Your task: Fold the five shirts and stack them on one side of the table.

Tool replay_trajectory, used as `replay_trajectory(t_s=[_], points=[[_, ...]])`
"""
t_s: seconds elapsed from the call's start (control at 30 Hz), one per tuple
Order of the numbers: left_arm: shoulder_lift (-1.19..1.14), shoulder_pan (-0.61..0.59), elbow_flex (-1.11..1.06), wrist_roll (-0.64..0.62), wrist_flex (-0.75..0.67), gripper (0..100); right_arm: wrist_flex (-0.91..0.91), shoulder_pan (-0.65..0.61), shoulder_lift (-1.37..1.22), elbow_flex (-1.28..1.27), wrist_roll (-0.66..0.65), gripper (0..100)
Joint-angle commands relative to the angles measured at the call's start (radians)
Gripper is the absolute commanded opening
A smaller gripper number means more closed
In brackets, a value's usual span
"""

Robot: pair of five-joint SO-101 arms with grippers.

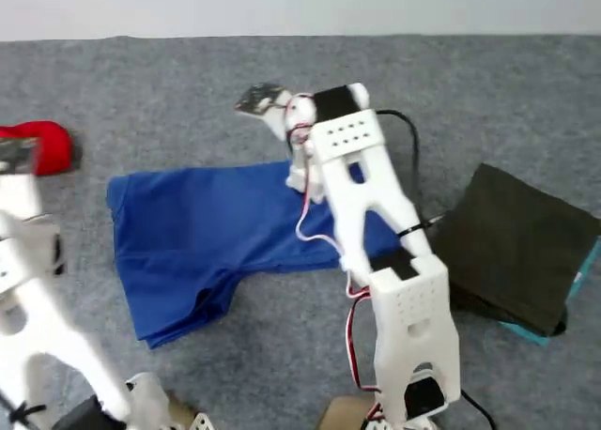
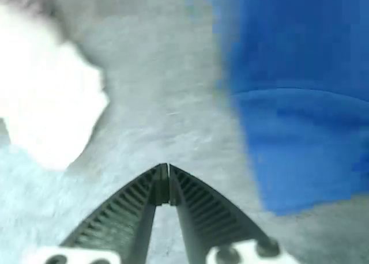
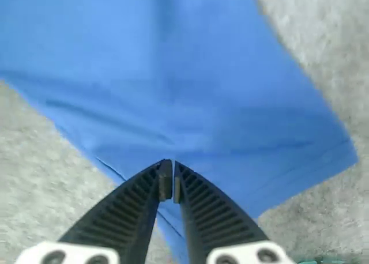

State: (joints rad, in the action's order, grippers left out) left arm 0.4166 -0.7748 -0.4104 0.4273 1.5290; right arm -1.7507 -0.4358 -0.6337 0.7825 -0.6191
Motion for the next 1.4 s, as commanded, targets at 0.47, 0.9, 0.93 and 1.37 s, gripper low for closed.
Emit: replay_trajectory(t_s=[0.47,0.9,0.93,1.37], points=[[0.029,-0.535,0.036,0.249,-0.192,0,-0.045,-0.503,0.110,0.006,0.009,16.8],[0.029,-0.535,0.025,0.288,-0.196,0,-0.033,-0.694,0.038,-0.077,-0.075,25.7],[0.029,-0.535,0.019,0.290,-0.196,0,-0.033,-0.697,0.036,-0.080,-0.075,25.7],[0.037,-0.535,-0.139,0.290,-0.305,0,-0.038,-0.708,0.087,-0.084,-0.120,25.7]])
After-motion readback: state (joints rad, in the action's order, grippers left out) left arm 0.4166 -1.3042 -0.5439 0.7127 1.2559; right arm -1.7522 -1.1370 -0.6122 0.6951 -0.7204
